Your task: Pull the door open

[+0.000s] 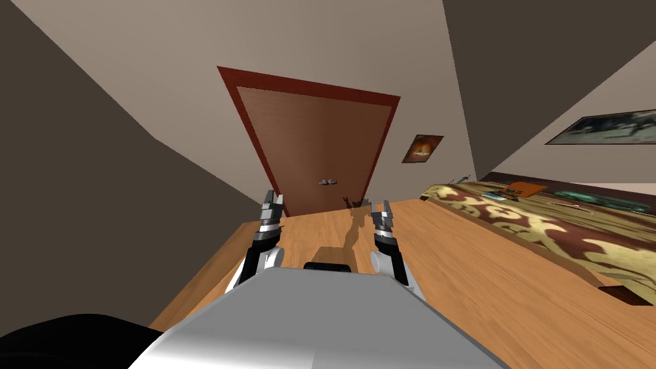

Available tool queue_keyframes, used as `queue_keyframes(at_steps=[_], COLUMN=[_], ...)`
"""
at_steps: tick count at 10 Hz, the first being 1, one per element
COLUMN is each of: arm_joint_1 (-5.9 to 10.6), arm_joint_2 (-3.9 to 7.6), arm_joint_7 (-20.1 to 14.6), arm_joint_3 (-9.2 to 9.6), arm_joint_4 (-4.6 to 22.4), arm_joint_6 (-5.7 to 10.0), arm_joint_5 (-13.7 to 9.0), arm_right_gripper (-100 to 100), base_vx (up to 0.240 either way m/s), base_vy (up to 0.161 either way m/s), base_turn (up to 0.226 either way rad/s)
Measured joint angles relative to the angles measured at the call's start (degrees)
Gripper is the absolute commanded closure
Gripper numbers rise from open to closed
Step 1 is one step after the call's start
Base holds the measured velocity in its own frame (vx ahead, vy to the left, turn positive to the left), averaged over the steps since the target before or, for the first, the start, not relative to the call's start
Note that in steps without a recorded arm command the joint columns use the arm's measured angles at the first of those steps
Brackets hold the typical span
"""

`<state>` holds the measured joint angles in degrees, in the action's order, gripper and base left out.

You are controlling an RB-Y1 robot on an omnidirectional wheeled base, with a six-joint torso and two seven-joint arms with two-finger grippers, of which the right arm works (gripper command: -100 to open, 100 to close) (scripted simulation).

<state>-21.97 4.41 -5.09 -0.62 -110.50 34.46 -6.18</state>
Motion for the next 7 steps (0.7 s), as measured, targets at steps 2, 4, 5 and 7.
queue_keyframes(at_steps=[2, 4, 5, 7], arm_joint_1=[1.20, 2.64, 3.01, 4.26], arm_joint_2=[0.39, 0.96, 1.08, 1.78], arm_joint_7=[0.2, 0.3, 0.5, 0.6], arm_joint_3=[-0.28, -0.83, -0.91, -1.50], arm_joint_4=[3.5, 7.0, 8.2, 11.2], arm_joint_6=[0.91, 1.32, 1.32, 1.54], arm_joint_5=[-0.4, -0.9, -1.1, -1.6], arm_right_gripper=[-100, -100, -100, -100], base_vx=[0.103, 0.099, 0.105, 0.087], base_vy=[0.010, 0.000, 0.014, 0.005], base_turn=[0.110, 0.127, 0.120, 0.096])
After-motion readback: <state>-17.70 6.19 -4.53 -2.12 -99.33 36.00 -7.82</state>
